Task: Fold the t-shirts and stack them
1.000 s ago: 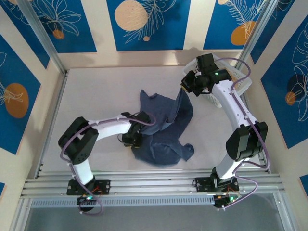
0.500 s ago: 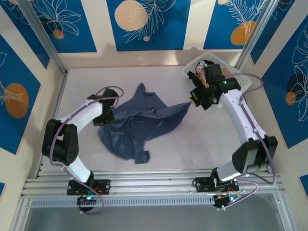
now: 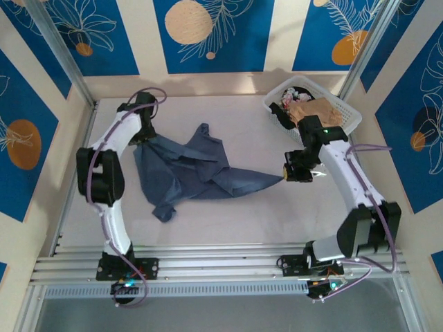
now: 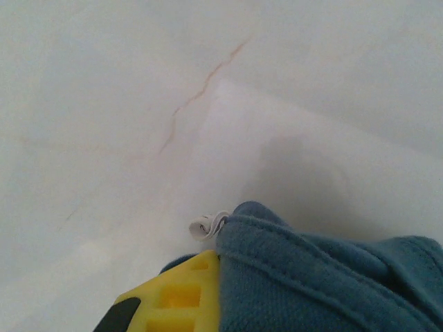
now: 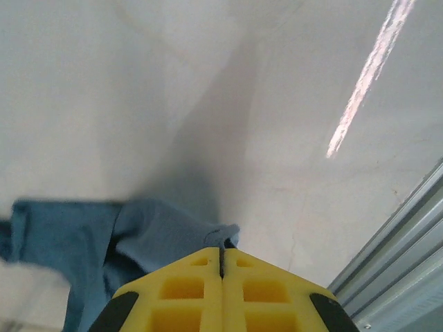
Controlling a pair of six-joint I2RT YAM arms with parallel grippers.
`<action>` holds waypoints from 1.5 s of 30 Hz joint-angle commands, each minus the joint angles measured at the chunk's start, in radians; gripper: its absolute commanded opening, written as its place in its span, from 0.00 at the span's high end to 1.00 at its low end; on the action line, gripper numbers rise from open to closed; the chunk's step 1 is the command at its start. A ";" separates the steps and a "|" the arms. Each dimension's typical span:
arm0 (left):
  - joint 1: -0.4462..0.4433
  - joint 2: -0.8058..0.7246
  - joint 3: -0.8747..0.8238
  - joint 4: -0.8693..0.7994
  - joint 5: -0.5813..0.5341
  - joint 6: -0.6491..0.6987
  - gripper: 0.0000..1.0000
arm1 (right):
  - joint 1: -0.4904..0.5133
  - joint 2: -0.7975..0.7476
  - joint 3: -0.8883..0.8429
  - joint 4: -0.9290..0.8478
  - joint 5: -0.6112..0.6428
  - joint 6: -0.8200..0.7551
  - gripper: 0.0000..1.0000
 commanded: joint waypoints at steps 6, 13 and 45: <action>0.054 0.194 0.284 -0.065 0.079 0.058 0.97 | -0.114 0.055 -0.257 0.022 -0.038 0.028 1.00; 0.051 -0.064 -0.026 -0.076 0.214 -0.032 0.25 | -0.134 0.039 -0.323 0.041 -0.052 -0.106 0.55; 0.076 -0.289 -0.639 0.188 0.346 -0.190 1.00 | 0.463 0.675 0.352 0.314 0.373 -1.211 0.47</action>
